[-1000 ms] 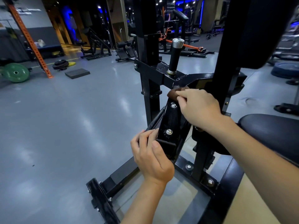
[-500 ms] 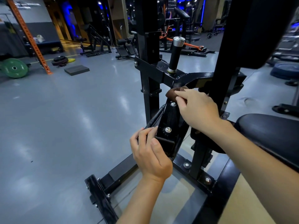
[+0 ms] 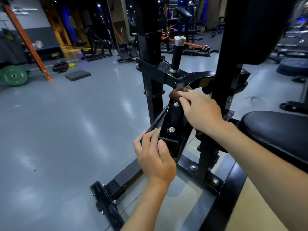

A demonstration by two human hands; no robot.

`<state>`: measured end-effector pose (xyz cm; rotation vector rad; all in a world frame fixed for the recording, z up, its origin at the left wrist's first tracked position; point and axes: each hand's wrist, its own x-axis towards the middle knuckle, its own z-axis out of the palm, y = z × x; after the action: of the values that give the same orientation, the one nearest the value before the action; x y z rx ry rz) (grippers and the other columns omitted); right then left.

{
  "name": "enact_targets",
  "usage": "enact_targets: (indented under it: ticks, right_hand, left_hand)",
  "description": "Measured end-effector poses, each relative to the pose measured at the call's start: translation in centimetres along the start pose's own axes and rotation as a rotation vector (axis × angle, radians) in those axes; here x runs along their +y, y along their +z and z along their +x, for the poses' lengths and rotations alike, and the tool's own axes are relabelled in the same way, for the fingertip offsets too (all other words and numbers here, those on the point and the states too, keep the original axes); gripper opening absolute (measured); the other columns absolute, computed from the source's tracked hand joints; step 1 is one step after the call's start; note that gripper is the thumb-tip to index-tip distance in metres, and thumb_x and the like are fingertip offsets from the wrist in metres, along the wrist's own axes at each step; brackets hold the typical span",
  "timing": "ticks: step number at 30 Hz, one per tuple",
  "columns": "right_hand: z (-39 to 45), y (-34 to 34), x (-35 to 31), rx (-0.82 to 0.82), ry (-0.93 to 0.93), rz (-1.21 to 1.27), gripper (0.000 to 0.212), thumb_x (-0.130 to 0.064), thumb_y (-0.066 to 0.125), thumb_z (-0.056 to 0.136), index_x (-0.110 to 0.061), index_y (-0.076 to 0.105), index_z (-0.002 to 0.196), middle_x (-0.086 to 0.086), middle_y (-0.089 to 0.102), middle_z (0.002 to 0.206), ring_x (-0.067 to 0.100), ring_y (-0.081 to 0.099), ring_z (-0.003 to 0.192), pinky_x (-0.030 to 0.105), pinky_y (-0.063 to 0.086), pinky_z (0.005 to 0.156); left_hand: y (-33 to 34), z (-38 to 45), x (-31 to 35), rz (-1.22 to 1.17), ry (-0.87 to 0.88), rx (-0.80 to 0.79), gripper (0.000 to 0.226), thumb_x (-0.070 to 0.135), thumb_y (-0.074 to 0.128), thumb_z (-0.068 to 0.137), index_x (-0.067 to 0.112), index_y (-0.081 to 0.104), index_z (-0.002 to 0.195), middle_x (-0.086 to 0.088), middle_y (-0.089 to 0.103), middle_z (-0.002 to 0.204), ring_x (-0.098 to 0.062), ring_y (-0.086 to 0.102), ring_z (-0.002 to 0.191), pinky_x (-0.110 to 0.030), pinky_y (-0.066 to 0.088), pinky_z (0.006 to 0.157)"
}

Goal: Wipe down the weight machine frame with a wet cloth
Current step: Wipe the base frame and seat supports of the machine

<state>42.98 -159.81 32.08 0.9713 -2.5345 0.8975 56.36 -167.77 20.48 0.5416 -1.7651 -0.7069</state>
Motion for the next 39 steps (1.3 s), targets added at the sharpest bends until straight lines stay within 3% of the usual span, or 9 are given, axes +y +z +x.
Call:
enact_targets:
  ticks: [4, 7, 15, 19, 25, 27, 31, 35, 39]
  right_hand:
    - [2.6, 0.8, 0.8, -0.005, 0.042, -0.006, 0.037, -0.043, 0.041, 0.108, -0.046, 0.058, 0.141, -0.013, 0.055, 0.149, 0.022, 0.060, 0.117, 0.035, 0.045, 0.078]
    - [4.6, 1.1, 1.2, -0.010, 0.098, 0.041, 0.038, -0.044, 0.041, 0.107, -0.046, 0.058, 0.141, -0.013, 0.053, 0.152, 0.025, 0.055, 0.130, 0.041, 0.050, 0.098]
    - [1.3, 1.9, 0.0, 0.091, 0.092, 0.087, 0.035, -0.037, 0.042, 0.109, -0.042, 0.062, 0.138, -0.016, 0.064, 0.129, 0.013, 0.059, 0.112, 0.042, 0.043, 0.107]
    - [0.6, 1.5, -0.7, 0.075, 0.110, 0.147, 0.034, -0.036, 0.045, 0.109, -0.043, 0.064, 0.136, -0.019, 0.065, 0.120, 0.007, 0.062, 0.102, 0.030, 0.049, 0.097]
    - [-2.8, 1.3, -0.3, 0.137, 0.067, 0.202, 0.028, -0.034, 0.053, 0.106, -0.039, 0.069, 0.129, -0.027, 0.066, 0.113, -0.012, 0.058, 0.107, 0.003, 0.040, 0.085]
    - [-3.4, 1.3, -0.2, 0.170, 0.058, 0.178, 0.028, -0.034, 0.054, 0.106, -0.040, 0.069, 0.128, -0.030, 0.066, 0.113, -0.011, 0.059, 0.107, 0.007, 0.043, 0.088]
    - [0.6, 1.1, -0.9, 0.091, 0.123, -0.043, 0.034, -0.040, 0.046, 0.105, -0.047, 0.065, 0.131, -0.013, 0.071, 0.121, 0.014, 0.066, 0.107, 0.035, 0.053, 0.095]
    - [5.1, 1.8, -0.9, 0.023, 0.190, -0.118, 0.039, -0.034, 0.039, 0.105, -0.046, 0.063, 0.133, -0.004, 0.071, 0.122, 0.023, 0.064, 0.109, 0.032, 0.047, 0.088]
    - [1.4, 1.3, -1.6, 0.045, 0.182, -0.080, 0.040, -0.034, 0.038, 0.106, -0.043, 0.062, 0.137, -0.007, 0.071, 0.120, 0.018, 0.065, 0.101, 0.030, 0.047, 0.081]
  left_hand:
    - [0.2, -0.4, 0.1, -0.051, -0.021, 0.023, 0.053, 0.029, 0.027, 0.103, 0.012, 0.074, 0.120, 0.013, 0.064, 0.118, -0.011, 0.042, 0.127, -0.043, 0.047, 0.101]
    - [-0.1, -0.3, 0.4, -0.079, -0.007, 0.010, 0.052, 0.032, 0.028, 0.103, 0.015, 0.074, 0.121, 0.013, 0.066, 0.118, -0.015, 0.044, 0.130, -0.045, 0.047, 0.100]
    - [-1.8, 0.3, -0.9, 0.108, 0.138, -0.279, 0.076, 0.069, 0.061, 0.079, 0.020, 0.063, 0.138, 0.012, 0.055, 0.132, -0.024, 0.042, 0.133, -0.054, 0.054, 0.091]
    - [-2.5, 0.7, -0.7, 0.126, 0.116, -0.353, 0.077, 0.067, 0.065, 0.079, 0.020, 0.060, 0.141, 0.011, 0.054, 0.134, -0.025, 0.042, 0.134, -0.053, 0.054, 0.092]
    - [-2.3, 0.4, -0.8, 0.000, 0.077, -0.294, 0.068, 0.060, 0.071, 0.079, 0.024, 0.063, 0.136, 0.013, 0.055, 0.129, -0.023, 0.040, 0.132, -0.051, 0.056, 0.090]
    - [-2.0, 0.2, -0.9, -0.022, 0.075, -0.281, 0.066, 0.057, 0.072, 0.079, 0.022, 0.064, 0.135, 0.012, 0.056, 0.128, -0.023, 0.041, 0.133, -0.052, 0.055, 0.091]
    - [-2.0, 0.1, -0.9, -0.024, 0.089, -0.250, 0.068, 0.054, 0.068, 0.080, 0.017, 0.064, 0.136, 0.006, 0.059, 0.130, -0.029, 0.044, 0.134, -0.053, 0.052, 0.095]
    - [-1.9, 0.1, -0.8, 0.012, 0.085, -0.264, 0.067, 0.054, 0.068, 0.081, 0.015, 0.063, 0.136, 0.005, 0.058, 0.132, -0.030, 0.044, 0.135, -0.052, 0.047, 0.101]
    - [-1.9, -0.2, -1.0, -0.019, 0.094, -0.233, 0.067, 0.054, 0.067, 0.082, 0.016, 0.063, 0.137, 0.006, 0.058, 0.131, -0.028, 0.042, 0.137, -0.053, 0.048, 0.101]
